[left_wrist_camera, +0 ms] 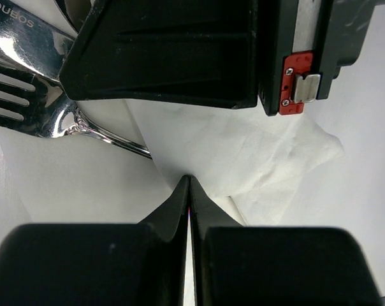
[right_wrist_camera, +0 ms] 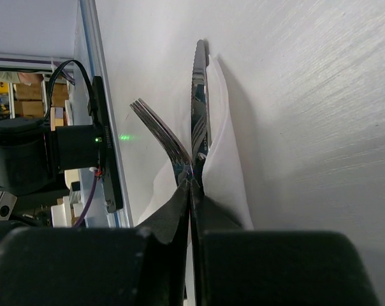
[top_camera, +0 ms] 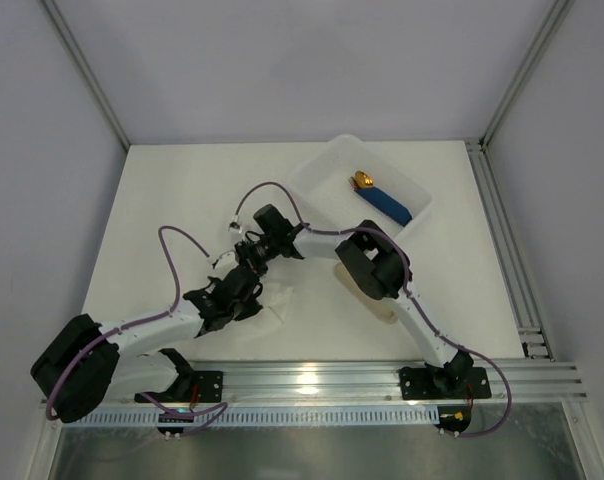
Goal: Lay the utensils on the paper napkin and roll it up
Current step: Roll the napkin at the center of the board.
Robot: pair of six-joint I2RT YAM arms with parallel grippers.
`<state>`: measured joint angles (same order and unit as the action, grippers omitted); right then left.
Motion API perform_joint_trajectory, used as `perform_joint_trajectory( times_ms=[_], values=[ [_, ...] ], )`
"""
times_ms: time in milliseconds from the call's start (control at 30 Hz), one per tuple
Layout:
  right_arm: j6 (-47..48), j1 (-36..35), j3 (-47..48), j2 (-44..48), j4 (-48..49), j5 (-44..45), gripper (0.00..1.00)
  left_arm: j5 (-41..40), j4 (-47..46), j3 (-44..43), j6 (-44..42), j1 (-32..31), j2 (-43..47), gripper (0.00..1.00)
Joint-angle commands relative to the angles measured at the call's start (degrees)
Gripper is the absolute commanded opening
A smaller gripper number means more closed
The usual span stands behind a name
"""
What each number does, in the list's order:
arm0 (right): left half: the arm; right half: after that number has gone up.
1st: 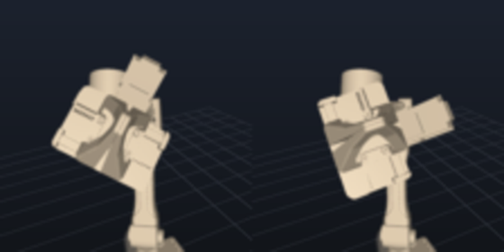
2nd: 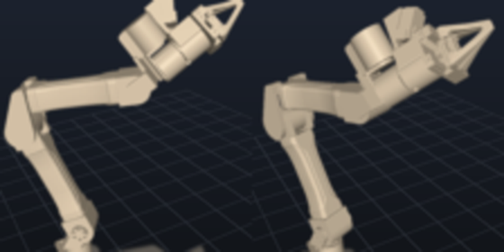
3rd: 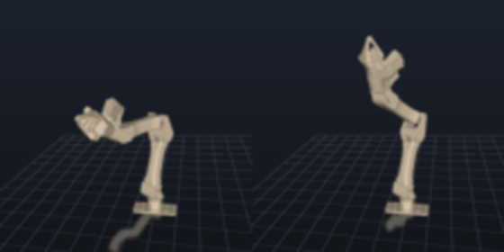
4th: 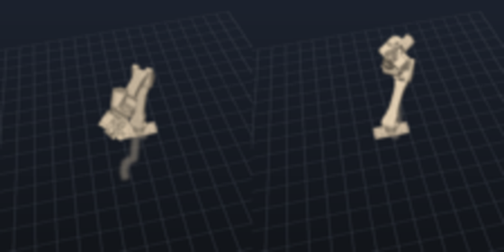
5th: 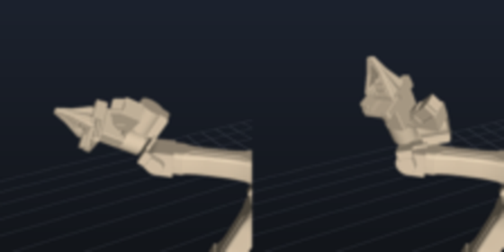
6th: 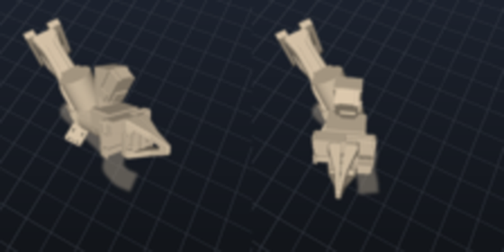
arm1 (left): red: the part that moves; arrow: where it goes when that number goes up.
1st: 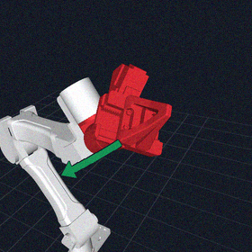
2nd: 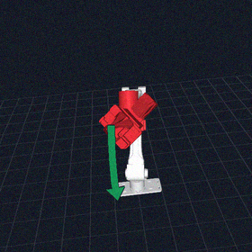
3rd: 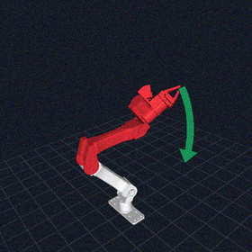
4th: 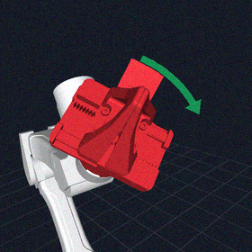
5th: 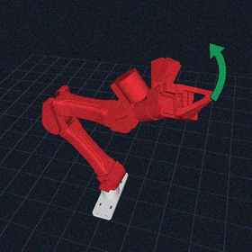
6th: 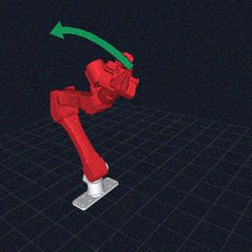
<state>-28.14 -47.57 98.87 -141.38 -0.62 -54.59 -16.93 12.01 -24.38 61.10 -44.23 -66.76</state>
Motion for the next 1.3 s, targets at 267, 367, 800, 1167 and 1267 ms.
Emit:
perform_joint_trajectory(
  times_ms=[267,367,800,1167,1267],
  values=[
    [2.2,2.9,4.1,9.2,-3.7,4.0,0.09,-1.0,3.9,0.6,-0.1,-0.8,1.5,0.00],
    [3.3,4.7,0.9,14.8,-4.3,6.4,0.10,-0.9,4.0,0.3,-0.1,-0.8,1.3,0.00],
    [8.5,3.0,-33.4,42.9,-6.2,27.1,0.27,-0.5,3.2,0.0,-0.2,-0.9,1.4,0.00],
    [2.5,-3.7,-47.5,43.3,10.5,29.3,0.04,-0.2,1.4,0.7,0.2,-1.1,0.4,0.00],
    [2.9,-3.9,-45.9,41.5,11.3,28.6,0.04,-0.4,1.5,0.8,0.4,-1.2,0.3,0.00]
  ],
)
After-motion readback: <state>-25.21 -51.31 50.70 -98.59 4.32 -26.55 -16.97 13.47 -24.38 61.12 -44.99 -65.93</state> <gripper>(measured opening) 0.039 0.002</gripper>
